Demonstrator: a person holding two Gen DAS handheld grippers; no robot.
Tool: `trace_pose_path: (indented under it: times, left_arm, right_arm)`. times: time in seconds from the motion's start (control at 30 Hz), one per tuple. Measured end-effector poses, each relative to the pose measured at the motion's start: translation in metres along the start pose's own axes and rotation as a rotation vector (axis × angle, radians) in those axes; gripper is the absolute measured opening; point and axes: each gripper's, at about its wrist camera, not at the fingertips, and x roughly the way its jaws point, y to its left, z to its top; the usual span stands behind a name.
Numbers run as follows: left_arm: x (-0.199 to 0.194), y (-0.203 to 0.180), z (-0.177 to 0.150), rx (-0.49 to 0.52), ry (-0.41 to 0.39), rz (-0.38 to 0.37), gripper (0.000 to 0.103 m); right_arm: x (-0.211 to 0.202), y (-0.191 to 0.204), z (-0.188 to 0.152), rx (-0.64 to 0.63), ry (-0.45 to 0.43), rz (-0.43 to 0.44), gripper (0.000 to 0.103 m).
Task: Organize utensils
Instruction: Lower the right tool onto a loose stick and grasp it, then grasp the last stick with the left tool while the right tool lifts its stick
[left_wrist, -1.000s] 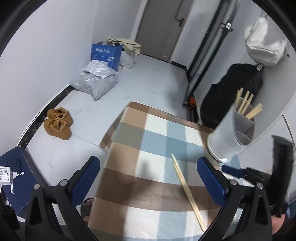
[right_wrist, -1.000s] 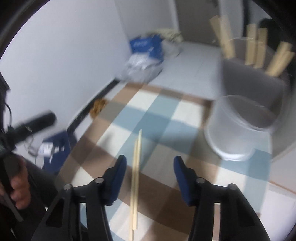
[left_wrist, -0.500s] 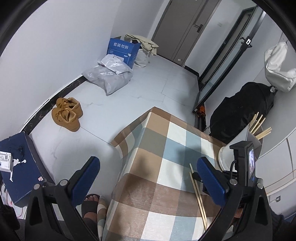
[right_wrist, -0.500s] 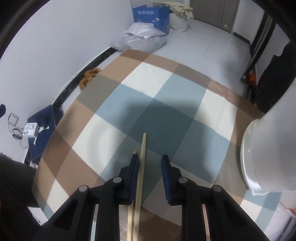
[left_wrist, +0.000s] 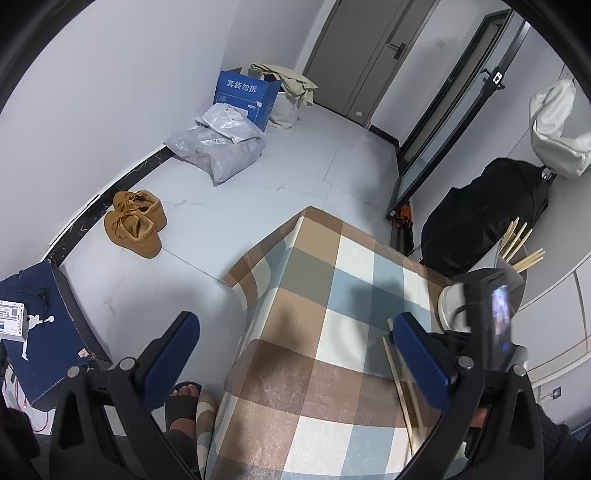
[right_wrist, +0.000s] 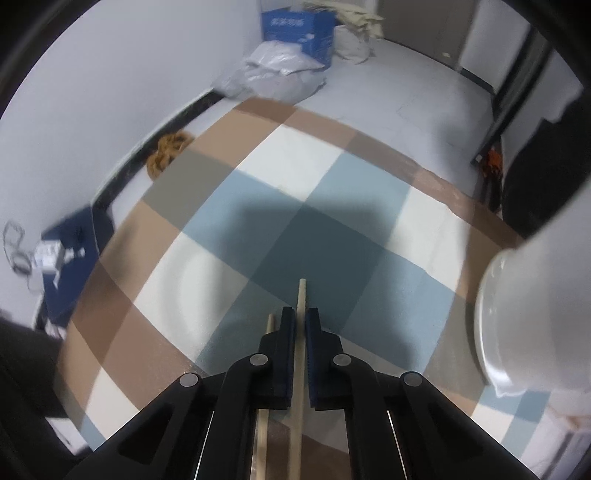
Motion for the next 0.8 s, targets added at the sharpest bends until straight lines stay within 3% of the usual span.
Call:
trace_pose_path:
  times: [0.2,0.47,0.67,0.8]
  left_arm:
    - [0.013,-0.016,-0.01,0.055,0.071,-0.007,0.102]
    - [0.052,-0.068,-0.043,0.184,0.244,0.004,0.099]
    - [0.072,-0.094,-0.056,0.237,0.343,0.034,0.088]
    - [0.079,-0.1,-0.056,0.248,0.356,0.098,0.08]
  right_arm:
    - [-0.057,-0.031,-0.021,0.132,-0.184,0.095,0.005]
    - [-0.128,-0.076,-0.073,0.297,-0.403,0.153,0.005]
    - [-0.152,-0.109,-0.104,0.419,-0.514,0.175,0.005]
    - [-0.161,-0.129,-0.123,0.483,-0.536,0.197,0.005]
